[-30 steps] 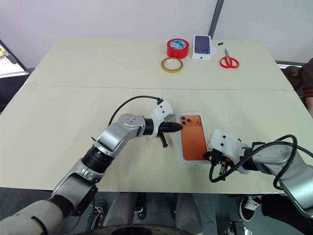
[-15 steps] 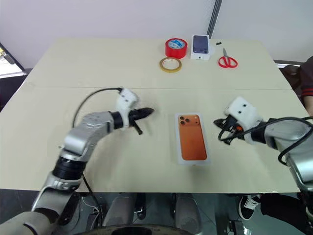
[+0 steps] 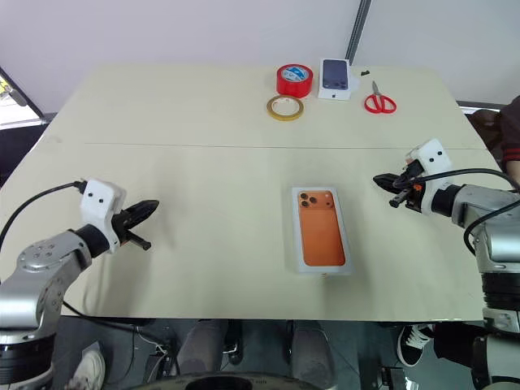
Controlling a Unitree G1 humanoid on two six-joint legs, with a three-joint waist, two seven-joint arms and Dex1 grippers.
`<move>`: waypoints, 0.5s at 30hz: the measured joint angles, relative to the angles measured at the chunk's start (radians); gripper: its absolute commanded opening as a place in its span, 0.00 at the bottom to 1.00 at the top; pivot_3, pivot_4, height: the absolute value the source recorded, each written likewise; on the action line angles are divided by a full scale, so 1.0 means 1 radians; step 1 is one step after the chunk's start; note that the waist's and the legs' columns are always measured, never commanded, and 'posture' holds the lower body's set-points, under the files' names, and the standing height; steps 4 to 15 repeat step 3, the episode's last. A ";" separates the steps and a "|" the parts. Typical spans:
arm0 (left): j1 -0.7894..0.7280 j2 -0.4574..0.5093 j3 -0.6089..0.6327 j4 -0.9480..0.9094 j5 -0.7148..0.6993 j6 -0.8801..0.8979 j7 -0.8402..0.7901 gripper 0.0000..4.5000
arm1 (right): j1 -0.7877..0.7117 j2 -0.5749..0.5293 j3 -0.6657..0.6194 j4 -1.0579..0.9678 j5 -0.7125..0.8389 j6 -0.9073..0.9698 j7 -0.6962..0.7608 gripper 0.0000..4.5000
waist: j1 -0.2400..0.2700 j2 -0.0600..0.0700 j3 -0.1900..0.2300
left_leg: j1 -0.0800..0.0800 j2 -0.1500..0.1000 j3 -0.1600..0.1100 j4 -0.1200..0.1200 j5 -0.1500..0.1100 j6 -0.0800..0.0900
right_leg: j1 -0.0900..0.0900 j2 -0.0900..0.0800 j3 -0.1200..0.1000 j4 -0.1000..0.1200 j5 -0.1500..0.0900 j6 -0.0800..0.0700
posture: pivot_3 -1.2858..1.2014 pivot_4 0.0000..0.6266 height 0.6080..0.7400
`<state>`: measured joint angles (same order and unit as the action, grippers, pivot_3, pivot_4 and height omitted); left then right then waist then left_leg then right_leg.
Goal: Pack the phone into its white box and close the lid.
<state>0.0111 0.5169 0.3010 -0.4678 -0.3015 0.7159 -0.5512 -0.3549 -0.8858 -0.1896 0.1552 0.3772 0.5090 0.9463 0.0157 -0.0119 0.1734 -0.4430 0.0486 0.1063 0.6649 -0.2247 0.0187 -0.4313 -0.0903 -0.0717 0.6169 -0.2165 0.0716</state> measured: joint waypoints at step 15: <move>0.005 -0.019 0.011 -0.010 -0.016 -0.011 0.029 0.00 | -0.010 0.006 0.013 0.030 -0.002 -0.017 0.026 0.02 | -0.004 0.000 0.000 | 0.000 0.000 0.001 0.000 0.000 0.000 | 0.000 -0.001 0.000 0.000 0.000 0.000 | 0.52 0.24 1.00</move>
